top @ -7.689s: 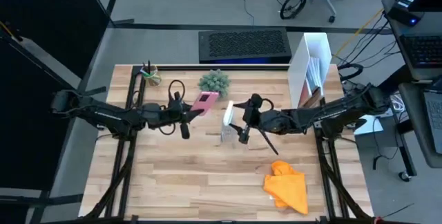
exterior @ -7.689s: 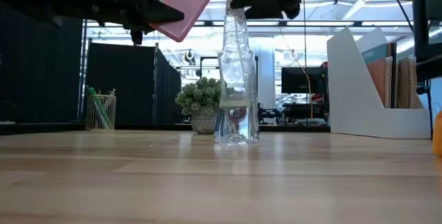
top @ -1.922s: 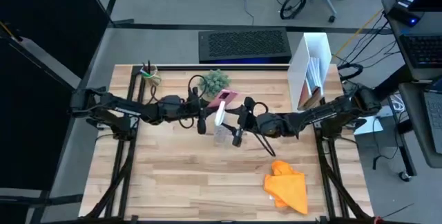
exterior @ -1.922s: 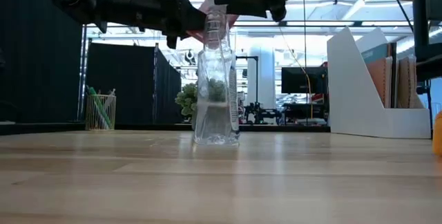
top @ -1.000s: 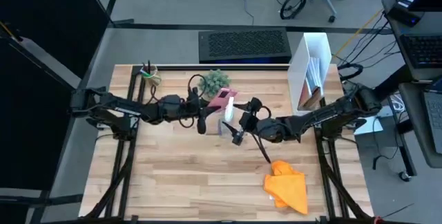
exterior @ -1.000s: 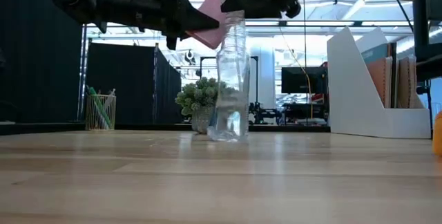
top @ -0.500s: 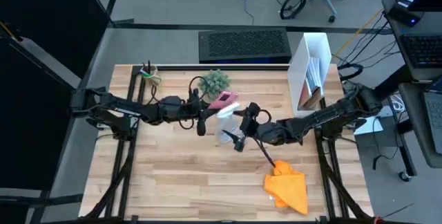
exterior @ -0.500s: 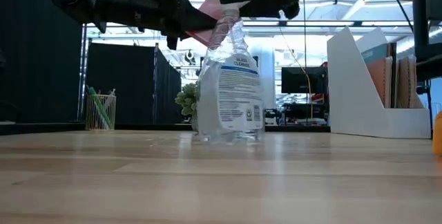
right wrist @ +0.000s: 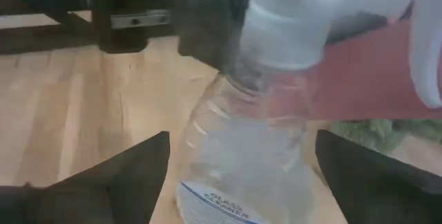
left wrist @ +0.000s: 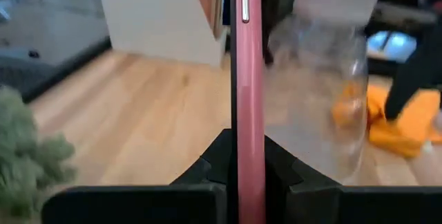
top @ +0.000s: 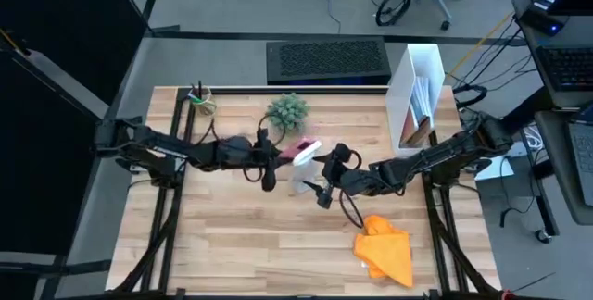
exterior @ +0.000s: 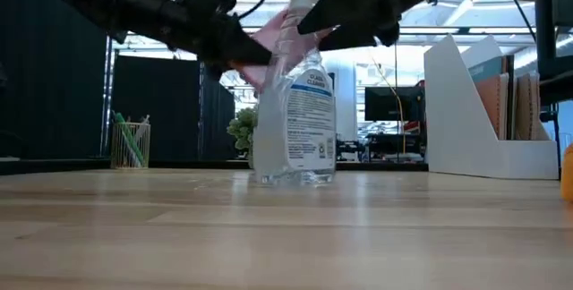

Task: Apply microfiber cloth
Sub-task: Spray the back of the cellphone using the spray bottle

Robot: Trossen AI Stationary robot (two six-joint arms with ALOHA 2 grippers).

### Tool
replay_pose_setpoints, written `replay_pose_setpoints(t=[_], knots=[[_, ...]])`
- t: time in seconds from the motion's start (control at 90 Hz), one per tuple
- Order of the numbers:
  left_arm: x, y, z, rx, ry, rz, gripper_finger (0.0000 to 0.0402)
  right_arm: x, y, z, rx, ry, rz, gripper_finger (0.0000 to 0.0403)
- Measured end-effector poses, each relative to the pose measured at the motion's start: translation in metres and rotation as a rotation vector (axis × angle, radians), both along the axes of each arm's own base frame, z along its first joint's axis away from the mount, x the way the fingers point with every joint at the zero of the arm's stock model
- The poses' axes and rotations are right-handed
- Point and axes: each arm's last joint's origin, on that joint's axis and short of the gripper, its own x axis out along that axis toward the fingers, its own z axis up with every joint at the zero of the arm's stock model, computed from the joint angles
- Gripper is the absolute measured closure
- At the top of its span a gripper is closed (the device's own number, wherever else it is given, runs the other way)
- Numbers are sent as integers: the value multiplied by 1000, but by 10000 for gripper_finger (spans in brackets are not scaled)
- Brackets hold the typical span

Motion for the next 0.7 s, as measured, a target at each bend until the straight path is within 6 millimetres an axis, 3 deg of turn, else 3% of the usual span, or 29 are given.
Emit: replay_pose_setpoints(t=[0.411, 0.7], knots=[[-2, -22, -4, -51, 41, -17, 386, -6, 1, -3, -81, 92, 15, 64], [-3, -22, -8, -32, 76, 1, 386, -18, 10, -8, -118, 202, 56, 64]])
